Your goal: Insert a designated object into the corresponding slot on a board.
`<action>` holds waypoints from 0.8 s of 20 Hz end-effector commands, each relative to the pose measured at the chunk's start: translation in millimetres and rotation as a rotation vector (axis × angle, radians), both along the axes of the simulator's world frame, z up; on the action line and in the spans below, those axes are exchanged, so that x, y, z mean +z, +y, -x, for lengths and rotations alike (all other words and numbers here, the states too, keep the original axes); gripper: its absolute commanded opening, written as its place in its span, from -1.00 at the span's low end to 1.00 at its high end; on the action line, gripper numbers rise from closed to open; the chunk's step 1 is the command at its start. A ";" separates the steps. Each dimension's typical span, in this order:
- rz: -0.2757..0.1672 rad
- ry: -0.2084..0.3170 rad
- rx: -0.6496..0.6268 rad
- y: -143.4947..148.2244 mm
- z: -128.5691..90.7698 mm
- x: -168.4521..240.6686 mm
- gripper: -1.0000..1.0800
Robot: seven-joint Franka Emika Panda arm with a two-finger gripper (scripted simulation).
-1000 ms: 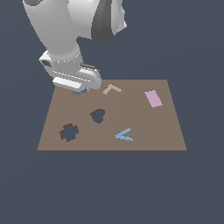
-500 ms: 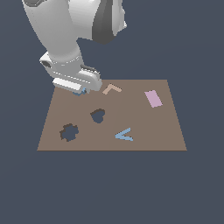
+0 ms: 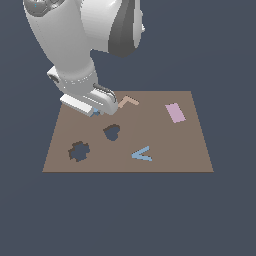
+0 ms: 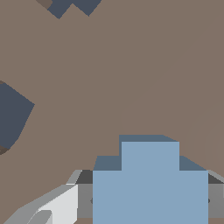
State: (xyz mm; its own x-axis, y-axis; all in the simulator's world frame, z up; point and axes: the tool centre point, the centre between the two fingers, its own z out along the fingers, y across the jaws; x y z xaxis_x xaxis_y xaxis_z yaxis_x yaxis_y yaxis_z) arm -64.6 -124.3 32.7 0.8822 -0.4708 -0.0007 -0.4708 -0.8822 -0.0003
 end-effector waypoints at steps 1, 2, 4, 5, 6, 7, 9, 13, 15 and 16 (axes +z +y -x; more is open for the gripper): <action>0.000 -0.001 -0.054 2.9 -12.4 1.0 -1.00; 0.000 -0.001 -0.078 3.9 -17.9 1.3 -1.00; 0.000 -0.001 -0.130 5.5 -29.7 2.0 -1.00; 0.000 -0.001 -0.157 6.1 -36.0 2.3 -1.00; 0.000 -0.001 -0.185 6.4 -42.5 2.7 -1.00; 0.000 -0.001 -0.214 6.6 -49.2 3.0 -1.00; 0.000 -0.001 -0.275 6.2 -63.1 3.8 -1.00; 0.000 0.000 -0.393 2.7 -90.1 5.2 -1.00; 0.000 0.000 -0.444 0.0 -101.7 5.8 -1.00; 0.000 0.000 -0.468 -1.5 -107.1 6.0 -1.00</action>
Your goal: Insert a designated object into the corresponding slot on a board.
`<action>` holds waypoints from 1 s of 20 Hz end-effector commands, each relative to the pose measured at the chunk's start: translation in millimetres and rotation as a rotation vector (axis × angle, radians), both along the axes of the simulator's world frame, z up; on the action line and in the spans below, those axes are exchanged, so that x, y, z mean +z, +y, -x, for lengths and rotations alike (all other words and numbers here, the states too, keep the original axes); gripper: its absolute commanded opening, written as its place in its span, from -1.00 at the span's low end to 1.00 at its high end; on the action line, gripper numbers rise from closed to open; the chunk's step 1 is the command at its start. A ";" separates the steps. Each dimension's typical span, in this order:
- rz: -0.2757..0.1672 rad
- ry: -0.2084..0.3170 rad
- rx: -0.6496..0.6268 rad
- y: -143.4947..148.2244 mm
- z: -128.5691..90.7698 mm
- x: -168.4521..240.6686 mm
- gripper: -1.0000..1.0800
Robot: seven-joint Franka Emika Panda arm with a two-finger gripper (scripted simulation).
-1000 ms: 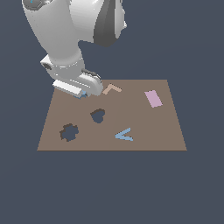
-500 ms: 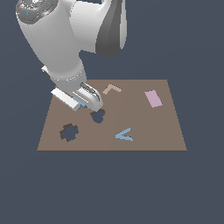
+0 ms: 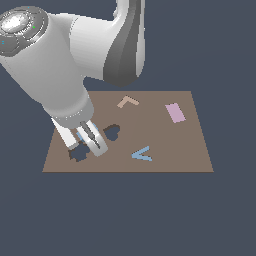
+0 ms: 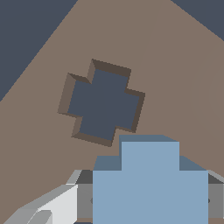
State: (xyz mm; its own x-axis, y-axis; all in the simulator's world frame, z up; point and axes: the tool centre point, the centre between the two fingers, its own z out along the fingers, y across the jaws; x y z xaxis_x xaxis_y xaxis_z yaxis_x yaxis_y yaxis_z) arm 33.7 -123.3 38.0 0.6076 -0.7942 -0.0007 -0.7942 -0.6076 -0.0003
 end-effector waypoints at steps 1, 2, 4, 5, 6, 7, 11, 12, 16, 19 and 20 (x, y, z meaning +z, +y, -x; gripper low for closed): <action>0.000 0.000 -0.063 -4.1 -13.8 1.0 -1.00; 0.000 0.000 -0.085 -5.7 -18.5 1.2 -1.00; 0.000 0.000 -0.123 -8.9 -26.7 1.6 -1.00; 0.000 0.000 -0.140 -10.5 -30.4 1.8 -1.00; 0.000 0.000 -0.156 -12.0 -33.7 1.9 -1.00; 0.000 0.000 -0.170 -13.5 -36.8 2.1 -1.00; 0.000 0.000 -0.216 -18.7 -46.3 2.5 -1.00; 0.000 0.000 -0.225 -19.8 -48.1 2.6 -1.00; 0.000 0.001 -0.249 -23.0 -52.9 2.8 -1.00; 0.000 0.001 -0.256 -24.2 -54.2 2.8 -1.00; 0.000 0.001 -0.256 -24.0 -54.4 2.8 -1.00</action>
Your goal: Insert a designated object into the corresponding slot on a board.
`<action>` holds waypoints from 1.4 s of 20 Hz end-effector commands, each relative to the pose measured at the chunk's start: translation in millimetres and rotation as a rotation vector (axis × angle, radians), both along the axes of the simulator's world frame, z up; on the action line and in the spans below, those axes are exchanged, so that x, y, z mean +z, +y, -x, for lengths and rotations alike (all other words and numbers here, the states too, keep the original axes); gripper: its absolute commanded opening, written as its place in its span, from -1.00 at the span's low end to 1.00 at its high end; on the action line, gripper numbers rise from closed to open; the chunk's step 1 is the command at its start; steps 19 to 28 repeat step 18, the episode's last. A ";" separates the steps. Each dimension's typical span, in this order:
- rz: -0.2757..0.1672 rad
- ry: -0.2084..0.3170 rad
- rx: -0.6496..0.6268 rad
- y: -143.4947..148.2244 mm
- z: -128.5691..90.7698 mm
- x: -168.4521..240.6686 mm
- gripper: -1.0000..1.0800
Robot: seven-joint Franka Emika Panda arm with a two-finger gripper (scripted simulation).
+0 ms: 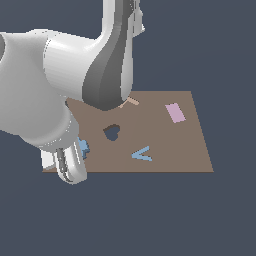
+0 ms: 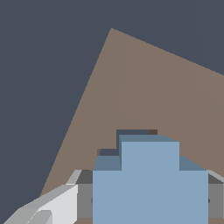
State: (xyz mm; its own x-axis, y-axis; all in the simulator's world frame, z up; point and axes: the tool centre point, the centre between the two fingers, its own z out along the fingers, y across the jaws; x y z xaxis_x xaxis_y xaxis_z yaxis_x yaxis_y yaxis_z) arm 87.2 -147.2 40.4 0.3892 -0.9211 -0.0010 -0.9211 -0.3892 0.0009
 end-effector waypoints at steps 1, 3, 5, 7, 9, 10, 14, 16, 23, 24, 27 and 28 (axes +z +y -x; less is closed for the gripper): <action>0.000 0.000 0.000 -0.1 0.0 0.0 -1.00; 0.000 0.000 0.000 0.2 -0.2 -1.6 -1.00; 0.000 0.000 -0.002 -0.3 -0.5 -6.1 -1.00; 0.000 -0.001 -0.003 -0.6 -0.7 -9.2 -1.00; 0.000 -0.001 -0.003 -0.6 -0.7 -9.6 0.92; 0.000 -0.001 -0.003 -0.6 -0.7 -9.6 0.92; 0.000 -0.001 -0.003 -0.6 -0.7 -9.6 0.92; 0.000 -0.001 -0.003 -0.6 -0.7 -9.6 0.92; 0.000 -0.001 -0.003 -0.6 -0.7 -9.6 0.92; 0.000 -0.001 -0.003 -0.6 -0.7 -9.6 0.92; 0.000 -0.001 -0.003 -0.6 -0.7 -9.6 0.92; 0.000 -0.001 -0.003 -0.6 -0.7 -9.6 0.92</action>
